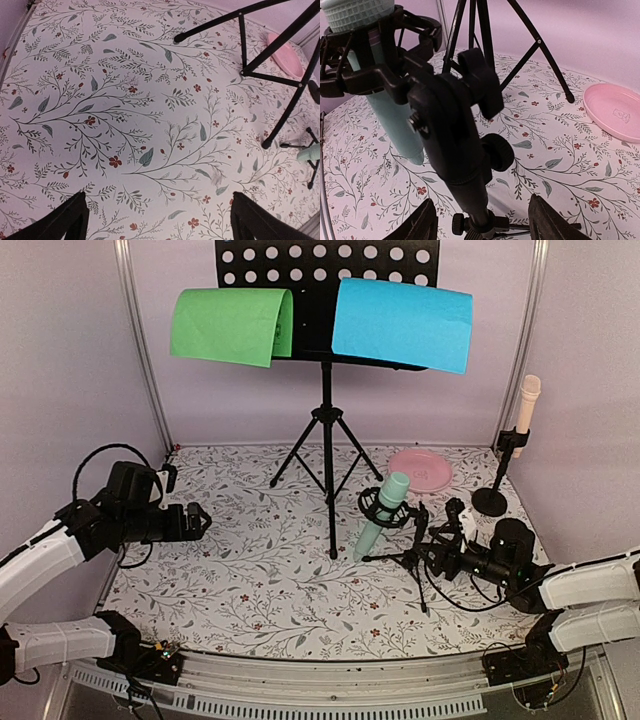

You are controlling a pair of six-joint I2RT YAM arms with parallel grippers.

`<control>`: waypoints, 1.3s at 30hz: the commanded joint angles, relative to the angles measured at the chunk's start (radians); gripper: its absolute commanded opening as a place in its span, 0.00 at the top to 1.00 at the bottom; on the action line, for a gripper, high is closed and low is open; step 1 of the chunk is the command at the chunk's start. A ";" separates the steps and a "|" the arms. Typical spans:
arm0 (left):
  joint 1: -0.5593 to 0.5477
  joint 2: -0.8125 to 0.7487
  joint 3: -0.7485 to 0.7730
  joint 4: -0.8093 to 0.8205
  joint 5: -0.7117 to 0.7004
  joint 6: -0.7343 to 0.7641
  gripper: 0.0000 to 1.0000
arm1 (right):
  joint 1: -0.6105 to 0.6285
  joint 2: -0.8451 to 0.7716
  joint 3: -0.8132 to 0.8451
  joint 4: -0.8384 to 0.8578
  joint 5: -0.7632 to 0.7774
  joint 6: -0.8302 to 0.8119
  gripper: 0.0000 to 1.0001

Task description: Pack up the instrument practice props

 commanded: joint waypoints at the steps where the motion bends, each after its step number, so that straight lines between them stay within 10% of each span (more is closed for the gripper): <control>1: -0.015 0.011 0.006 0.005 -0.002 -0.001 0.01 | -0.004 0.065 -0.013 0.181 -0.060 -0.049 0.40; 17: -0.018 0.004 0.007 0.040 0.030 0.061 0.01 | -0.004 0.100 0.004 0.214 -0.185 -0.028 0.86; 24: -0.030 0.053 0.101 0.058 0.278 0.012 0.01 | 0.014 0.018 0.051 0.096 -0.138 0.042 0.87; 39: -0.315 0.177 0.393 0.088 0.322 -0.016 0.01 | 0.127 -0.088 0.240 -0.250 0.070 0.066 1.00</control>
